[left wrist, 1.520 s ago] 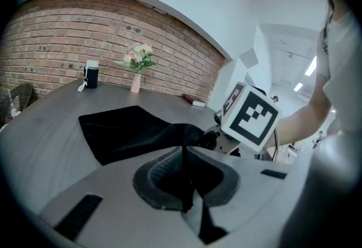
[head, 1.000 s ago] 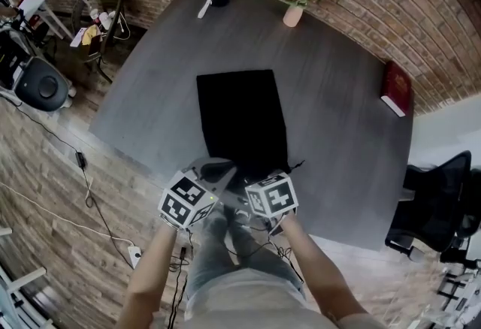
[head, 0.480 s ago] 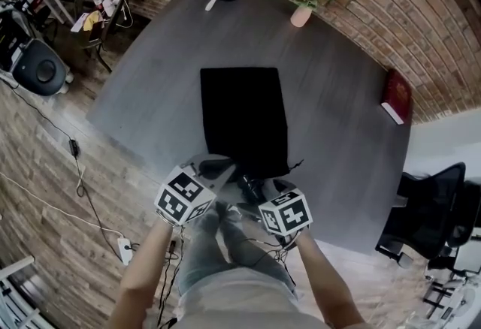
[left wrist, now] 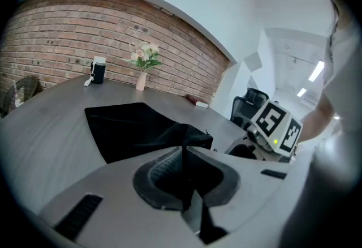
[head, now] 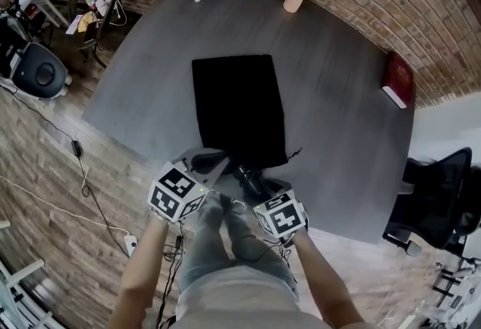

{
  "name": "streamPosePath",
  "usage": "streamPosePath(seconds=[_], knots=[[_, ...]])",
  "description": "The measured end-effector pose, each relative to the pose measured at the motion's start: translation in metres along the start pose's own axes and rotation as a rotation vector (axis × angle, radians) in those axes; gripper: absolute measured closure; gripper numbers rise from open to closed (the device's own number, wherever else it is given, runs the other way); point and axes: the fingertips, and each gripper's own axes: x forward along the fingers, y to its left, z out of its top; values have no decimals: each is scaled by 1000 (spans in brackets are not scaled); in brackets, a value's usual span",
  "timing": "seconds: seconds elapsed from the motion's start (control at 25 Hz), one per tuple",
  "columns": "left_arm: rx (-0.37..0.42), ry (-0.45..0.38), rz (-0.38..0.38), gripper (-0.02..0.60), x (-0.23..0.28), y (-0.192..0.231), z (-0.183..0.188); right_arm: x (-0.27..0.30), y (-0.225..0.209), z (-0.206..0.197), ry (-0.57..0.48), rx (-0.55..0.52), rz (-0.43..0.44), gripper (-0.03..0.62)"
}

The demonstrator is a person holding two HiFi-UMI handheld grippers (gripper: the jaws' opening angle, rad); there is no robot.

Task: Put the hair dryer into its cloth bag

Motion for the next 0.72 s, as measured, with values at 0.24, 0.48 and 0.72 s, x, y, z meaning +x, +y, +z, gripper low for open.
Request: streamPosePath(seconds=[0.24, 0.48, 0.72], knots=[[-3, 0, 13, 561, 1, -1, 0, 3, 11, 1, 48, -63, -21, 415], [0, -1, 25, 561, 1, -4, 1, 1, 11, -1, 40, -69, -28, 445], [4, -11, 35, 561, -2, -2, 5, -9, 11, 6, -40, -23, -42, 457]])
